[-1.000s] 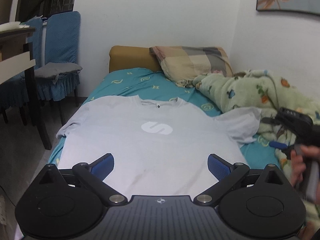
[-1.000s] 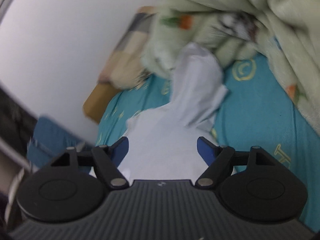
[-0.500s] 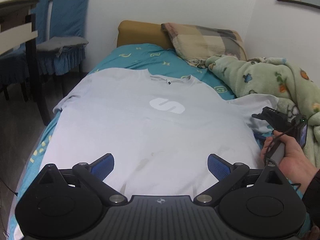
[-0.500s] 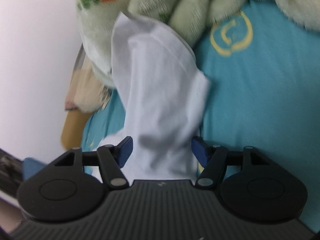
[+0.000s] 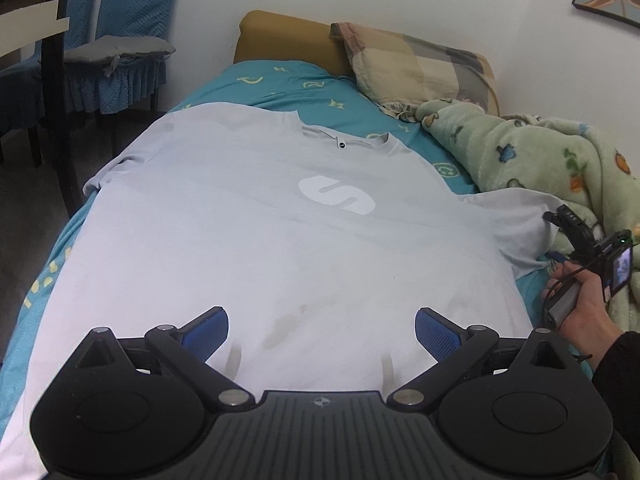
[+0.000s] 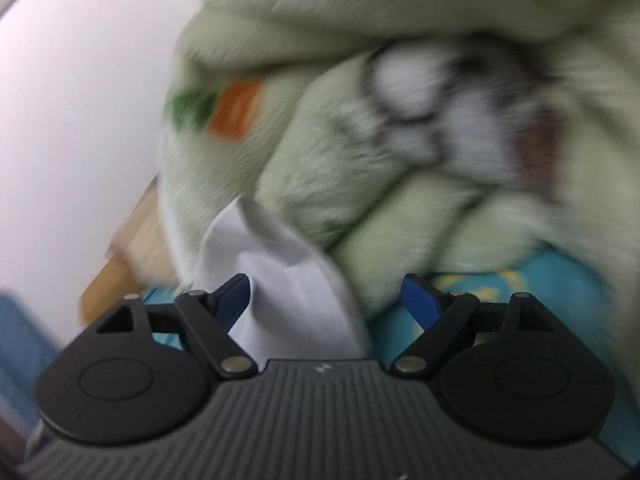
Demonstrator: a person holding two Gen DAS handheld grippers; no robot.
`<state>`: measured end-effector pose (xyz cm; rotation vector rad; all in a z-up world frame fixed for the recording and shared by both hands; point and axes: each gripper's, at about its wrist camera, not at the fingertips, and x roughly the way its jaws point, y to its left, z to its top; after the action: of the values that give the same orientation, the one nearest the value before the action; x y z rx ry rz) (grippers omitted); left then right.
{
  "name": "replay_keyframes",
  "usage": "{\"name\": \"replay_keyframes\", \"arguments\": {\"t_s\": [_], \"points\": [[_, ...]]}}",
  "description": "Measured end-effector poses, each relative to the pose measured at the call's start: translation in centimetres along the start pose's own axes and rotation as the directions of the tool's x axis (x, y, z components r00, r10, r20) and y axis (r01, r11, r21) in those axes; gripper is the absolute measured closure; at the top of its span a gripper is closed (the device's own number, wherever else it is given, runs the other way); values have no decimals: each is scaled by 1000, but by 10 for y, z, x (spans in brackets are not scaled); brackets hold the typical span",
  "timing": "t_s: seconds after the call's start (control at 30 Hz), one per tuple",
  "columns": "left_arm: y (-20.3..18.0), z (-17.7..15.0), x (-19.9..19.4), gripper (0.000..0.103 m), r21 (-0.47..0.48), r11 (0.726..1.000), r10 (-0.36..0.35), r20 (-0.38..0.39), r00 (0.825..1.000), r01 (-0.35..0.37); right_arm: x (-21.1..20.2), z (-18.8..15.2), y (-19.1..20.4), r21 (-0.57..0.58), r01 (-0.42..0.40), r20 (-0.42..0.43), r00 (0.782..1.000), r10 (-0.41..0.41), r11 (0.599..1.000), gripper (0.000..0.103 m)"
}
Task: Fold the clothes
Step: 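Grasp the sleeve edge with the right gripper and lift that side, then fold the lifted side over toward the logo with the right gripper, release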
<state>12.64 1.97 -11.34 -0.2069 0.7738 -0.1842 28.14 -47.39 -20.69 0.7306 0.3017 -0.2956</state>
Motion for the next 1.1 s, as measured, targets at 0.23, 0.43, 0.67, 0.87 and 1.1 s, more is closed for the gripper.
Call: {"name": "replay_keyframes", "arguments": {"t_s": [0.23,0.43,0.67,0.87,1.1], "points": [[4,10,-5,2,-47,999,-20,38,999,21,8,3,42,-179,-30,-189,982,-5,983,92],[8,12,-35,2,-64,997,46,95,994,-40,-24,32,151,-284,-100,-115,991,70,954,93],[37,16,-74,2,-88,991,118,181,976,-103,-42,24,313,-444,-176,-83,984,155,879,94],[78,26,-64,2,-139,954,292,215,932,-267,-20,-75,418,-612,-289,-205,957,205,736,93],[119,27,-36,2,-224,924,350,165,922,-311,49,-196,434,-637,-312,-356,930,90,705,90]]}}
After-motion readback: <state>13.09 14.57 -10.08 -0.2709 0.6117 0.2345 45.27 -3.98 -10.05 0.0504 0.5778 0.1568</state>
